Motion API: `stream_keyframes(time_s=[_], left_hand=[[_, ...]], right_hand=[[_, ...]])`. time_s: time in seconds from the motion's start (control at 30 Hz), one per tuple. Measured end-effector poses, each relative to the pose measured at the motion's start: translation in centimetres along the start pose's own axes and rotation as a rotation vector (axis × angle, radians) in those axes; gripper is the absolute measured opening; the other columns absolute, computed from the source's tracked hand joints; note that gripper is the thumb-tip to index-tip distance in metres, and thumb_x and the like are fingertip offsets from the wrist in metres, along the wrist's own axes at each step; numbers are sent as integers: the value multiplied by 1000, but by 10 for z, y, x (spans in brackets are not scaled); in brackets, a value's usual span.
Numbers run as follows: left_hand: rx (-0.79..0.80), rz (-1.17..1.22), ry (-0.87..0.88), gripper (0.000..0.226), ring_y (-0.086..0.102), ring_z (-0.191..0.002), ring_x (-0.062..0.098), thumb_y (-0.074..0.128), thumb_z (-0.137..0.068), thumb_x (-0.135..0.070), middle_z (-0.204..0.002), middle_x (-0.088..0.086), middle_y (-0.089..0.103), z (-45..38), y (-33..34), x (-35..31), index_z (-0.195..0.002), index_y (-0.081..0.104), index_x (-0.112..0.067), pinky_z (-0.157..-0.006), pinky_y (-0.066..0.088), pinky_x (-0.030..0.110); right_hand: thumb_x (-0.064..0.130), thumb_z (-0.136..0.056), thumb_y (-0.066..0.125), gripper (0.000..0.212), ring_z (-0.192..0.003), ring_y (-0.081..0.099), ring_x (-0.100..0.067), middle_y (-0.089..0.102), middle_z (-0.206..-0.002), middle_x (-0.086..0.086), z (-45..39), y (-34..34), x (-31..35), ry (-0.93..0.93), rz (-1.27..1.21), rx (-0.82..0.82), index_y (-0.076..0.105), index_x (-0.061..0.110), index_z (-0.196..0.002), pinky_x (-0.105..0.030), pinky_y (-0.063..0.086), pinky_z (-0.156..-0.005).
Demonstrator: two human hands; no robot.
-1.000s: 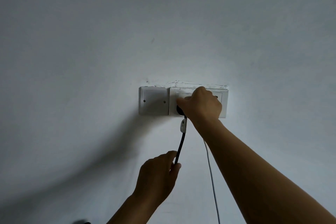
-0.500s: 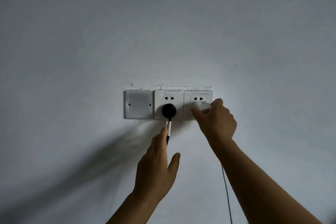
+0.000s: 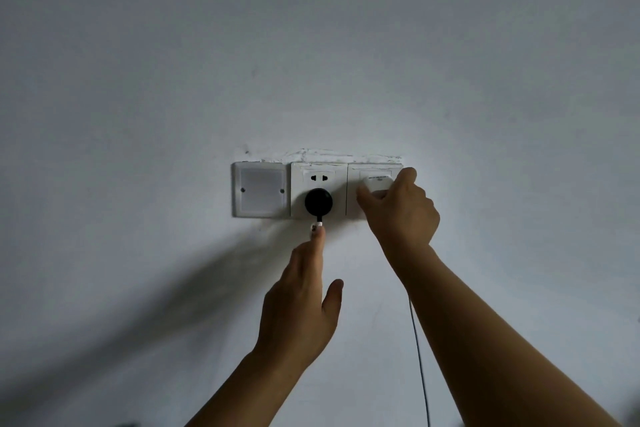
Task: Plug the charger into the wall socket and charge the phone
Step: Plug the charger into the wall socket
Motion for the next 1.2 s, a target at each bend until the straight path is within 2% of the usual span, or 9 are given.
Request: stream_keyframes(time_s=[0.17,0.37,0.5,0.63,0.73,0.87,1.0,1.1,1.2], left_hand=[[3,-11,-3,73,53,-119,12,52,-89,-32,-146,-6,35,-3,-4,0,-144,4,-31,-82,49,24],[1,-45,5,65,57,-109,13,48,-91,-30,-136,-4,47,-6,-9,0,-144,11,-29,-78,48,23],[7,-70,9,64,60,-98,12,47,-91,-32,-133,-4,50,-8,-11,1,-144,13,-29,-72,43,17],[12,-82,14,63,60,-98,12,46,-91,-33,-133,-4,50,-8,-12,2,-144,13,-29,-70,39,14],[14,-87,17,62,59,-99,12,44,-92,-34,-133,-5,50,-8,-13,2,-145,11,-29,-69,38,15],[15,-71,15,62,60,-93,12,45,-92,-33,-127,-3,53,-10,-12,1,-145,13,-28,-68,40,16],[8,-61,14,60,61,-94,15,47,-91,-30,-122,1,57,-13,-13,1,-144,18,-26,-70,45,20],[-12,-55,-3,55,61,-97,19,46,-92,-27,-120,4,60,-17,-16,-2,-143,24,-25,-73,51,29],[-13,-61,-34,52,61,-97,23,45,-93,-26,-118,5,61,-17,-20,-4,-142,26,-26,-77,54,39]], right_hand=[[44,-74,60,43,-58,46,-29,51,-64,1,0,-1,0,11,10,0,32,13,-83,-27,22,-49],[49,-75,59,46,-51,41,-23,36,-50,12,7,2,-5,49,-31,-4,32,14,-82,-24,15,-45],[51,-75,58,46,-59,47,-28,57,-66,2,7,6,-5,81,-70,-8,31,15,-83,-28,23,-49],[53,-77,57,47,-67,60,-34,59,-67,3,11,10,-7,72,-77,-16,30,16,-84,-29,27,-51],[54,-78,56,48,-74,61,-36,67,-84,-10,13,12,-11,101,-68,-1,30,15,-86,-32,33,-58],[48,-72,60,45,-62,47,-31,53,-68,-5,4,8,-4,100,-21,20,33,14,-84,-31,30,-58],[40,-64,65,41,-58,43,-25,37,-57,4,-14,-1,5,99,59,106,41,13,-82,-25,24,-49],[32,-61,64,35,-62,49,-25,46,-62,1,-22,-7,12,90,82,180,49,10,-84,-22,23,-47],[35,-66,66,39,-72,52,-26,53,-78,-5,-23,-12,16,79,57,253,54,7,-90,-26,35,-56]])
Point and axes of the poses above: each hand's wrist, its own z-axis away from the middle knuckle, its own y-axis out of the palm, x = y × z, the point moved 4 cm from there along -z, towards the middle knuckle
